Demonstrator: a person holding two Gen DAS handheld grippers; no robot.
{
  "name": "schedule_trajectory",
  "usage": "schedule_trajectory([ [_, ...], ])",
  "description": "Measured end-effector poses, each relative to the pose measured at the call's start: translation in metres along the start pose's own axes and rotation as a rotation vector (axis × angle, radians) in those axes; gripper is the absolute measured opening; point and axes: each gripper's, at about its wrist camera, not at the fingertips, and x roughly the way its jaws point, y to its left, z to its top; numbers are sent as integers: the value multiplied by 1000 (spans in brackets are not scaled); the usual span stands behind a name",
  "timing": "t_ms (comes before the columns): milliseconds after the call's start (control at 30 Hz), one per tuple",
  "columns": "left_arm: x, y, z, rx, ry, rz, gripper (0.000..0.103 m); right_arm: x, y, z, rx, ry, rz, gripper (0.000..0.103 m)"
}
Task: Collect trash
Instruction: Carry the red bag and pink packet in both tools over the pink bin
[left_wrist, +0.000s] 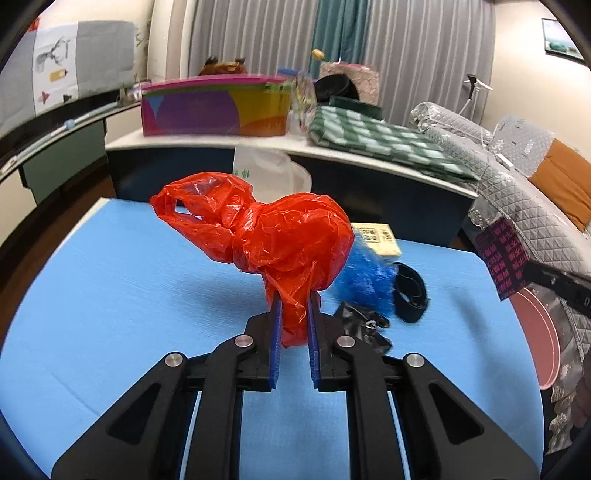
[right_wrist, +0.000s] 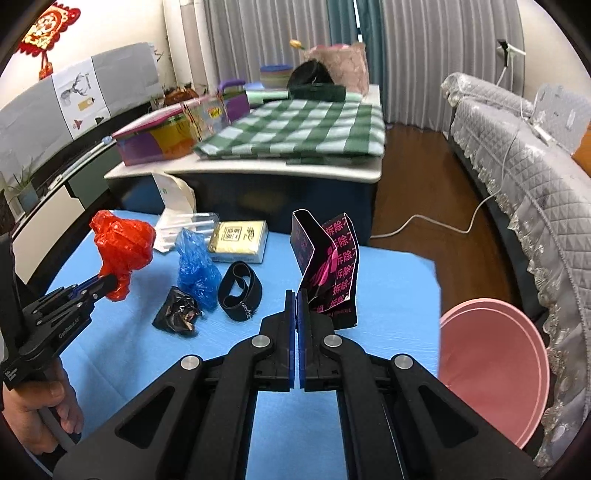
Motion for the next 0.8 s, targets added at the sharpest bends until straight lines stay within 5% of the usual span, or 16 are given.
schedule_trajectory([
  [800, -61, -52, -13, 118, -81, -71, 12, -101, -55, -23, 61, -134, -104, 1],
])
